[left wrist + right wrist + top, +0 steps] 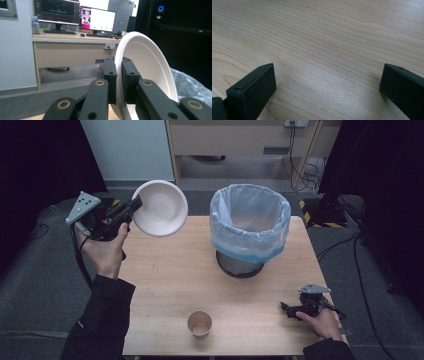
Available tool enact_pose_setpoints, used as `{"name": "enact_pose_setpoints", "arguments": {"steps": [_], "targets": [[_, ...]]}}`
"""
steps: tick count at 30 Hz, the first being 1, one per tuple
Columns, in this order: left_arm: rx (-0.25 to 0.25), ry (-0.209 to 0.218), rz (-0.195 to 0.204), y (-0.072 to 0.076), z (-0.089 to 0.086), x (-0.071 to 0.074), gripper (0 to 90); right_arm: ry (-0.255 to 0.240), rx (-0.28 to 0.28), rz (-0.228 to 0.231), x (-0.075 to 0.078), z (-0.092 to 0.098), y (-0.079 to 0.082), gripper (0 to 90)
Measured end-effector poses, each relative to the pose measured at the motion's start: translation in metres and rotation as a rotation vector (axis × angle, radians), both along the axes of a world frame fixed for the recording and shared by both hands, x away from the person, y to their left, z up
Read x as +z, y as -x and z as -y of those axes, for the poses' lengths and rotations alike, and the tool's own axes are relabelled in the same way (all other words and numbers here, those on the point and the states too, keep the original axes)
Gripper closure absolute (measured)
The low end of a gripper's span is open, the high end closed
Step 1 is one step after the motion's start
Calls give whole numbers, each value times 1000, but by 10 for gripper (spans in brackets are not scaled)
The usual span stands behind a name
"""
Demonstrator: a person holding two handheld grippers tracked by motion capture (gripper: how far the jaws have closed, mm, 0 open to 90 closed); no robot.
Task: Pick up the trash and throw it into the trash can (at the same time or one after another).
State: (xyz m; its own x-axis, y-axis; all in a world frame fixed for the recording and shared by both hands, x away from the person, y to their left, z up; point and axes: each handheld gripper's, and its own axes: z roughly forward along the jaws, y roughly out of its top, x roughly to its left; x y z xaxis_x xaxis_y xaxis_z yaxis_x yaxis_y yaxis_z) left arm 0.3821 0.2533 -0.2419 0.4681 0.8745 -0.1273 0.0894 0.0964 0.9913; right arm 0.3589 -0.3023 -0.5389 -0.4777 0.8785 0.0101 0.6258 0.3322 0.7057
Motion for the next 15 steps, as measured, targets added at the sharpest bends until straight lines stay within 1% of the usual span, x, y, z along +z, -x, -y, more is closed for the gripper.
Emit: {"name": "enact_pose_setpoints", "arguments": {"steps": [1,6,11,15], "targets": [[-2,4,5,-1,3,3,833,0,-1,-1,0,0,0,7],[-13,-5,19,-8,15,11,834,0,0,-1,0,0,0,8],[-23,-23,31,-15,26,19,834,-1,-1,-2,0,0,0,7],[-28,-23,38,-21,36,24,833,-1,-1,-1,0,0,0,7]]}}
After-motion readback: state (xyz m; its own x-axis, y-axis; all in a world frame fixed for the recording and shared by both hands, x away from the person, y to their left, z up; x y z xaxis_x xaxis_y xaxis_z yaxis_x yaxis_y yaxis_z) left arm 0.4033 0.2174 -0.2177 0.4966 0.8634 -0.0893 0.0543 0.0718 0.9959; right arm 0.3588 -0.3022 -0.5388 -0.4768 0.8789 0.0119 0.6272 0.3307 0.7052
